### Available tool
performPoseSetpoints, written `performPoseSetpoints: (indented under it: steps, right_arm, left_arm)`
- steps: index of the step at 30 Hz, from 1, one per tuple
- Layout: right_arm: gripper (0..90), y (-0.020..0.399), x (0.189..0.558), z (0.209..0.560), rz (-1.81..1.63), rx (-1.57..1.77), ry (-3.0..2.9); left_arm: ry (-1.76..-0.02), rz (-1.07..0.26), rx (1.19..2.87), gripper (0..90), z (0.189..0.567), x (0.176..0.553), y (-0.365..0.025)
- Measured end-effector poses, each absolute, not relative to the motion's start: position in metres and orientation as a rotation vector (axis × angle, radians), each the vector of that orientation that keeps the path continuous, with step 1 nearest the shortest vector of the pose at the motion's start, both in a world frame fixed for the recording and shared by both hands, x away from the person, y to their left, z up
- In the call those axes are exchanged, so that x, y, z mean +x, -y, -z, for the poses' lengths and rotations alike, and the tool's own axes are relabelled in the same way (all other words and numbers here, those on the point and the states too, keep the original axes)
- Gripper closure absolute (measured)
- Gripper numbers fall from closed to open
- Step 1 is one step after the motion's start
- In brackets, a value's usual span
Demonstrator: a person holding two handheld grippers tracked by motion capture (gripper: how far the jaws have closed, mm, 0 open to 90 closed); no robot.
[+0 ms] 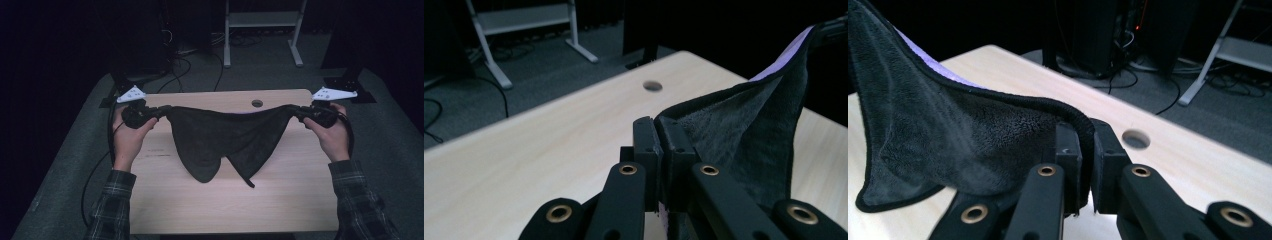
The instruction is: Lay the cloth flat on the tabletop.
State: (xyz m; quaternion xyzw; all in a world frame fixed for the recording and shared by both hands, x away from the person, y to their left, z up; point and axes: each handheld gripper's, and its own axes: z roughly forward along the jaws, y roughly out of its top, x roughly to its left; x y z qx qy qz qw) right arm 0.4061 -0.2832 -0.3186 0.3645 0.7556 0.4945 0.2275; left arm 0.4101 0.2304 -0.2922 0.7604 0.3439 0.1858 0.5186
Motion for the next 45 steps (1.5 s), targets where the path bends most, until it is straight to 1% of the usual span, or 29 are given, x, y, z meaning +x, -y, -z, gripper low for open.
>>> performPoseSetpoints:
  steps: [5,9,12,15,23,36,45]
  right_arm:
    - [83.3,0.278,0.423,0.295,-1.359,0.983,-2.037]
    - [83.3,0.274,0.431,0.269,-1.369,0.943,-1.978]
    - [83.3,0.273,0.431,0.259,-1.379,0.915,-1.949]
    - [83.3,0.274,0.429,0.258,-1.392,0.904,-1.938]
    - [83.2,0.28,0.422,0.29,-1.406,0.938,-1.985]
    - [83.2,0.283,0.394,0.336,-1.4,0.948,-2.072]
    - [83.2,0.287,0.374,0.382,-1.376,1.007,-2.154]
  left_arm:
    - [-0.821,-0.491,1.79,87.3,0.267,0.422,-0.235]
    - [-0.803,-0.537,1.753,87.3,0.246,0.429,-0.237]
    - [-0.789,-0.559,1.745,87.3,0.239,0.429,-0.237]
    - [-0.785,-0.552,1.747,87.3,0.242,0.428,-0.237]
    - [-0.815,-0.462,1.766,87.2,0.279,0.424,-0.238]
    - [-0.856,-0.351,1.791,87.2,0.33,0.405,-0.243]
    - [-0.895,-0.262,1.817,87.1,0.372,0.394,-0.241]
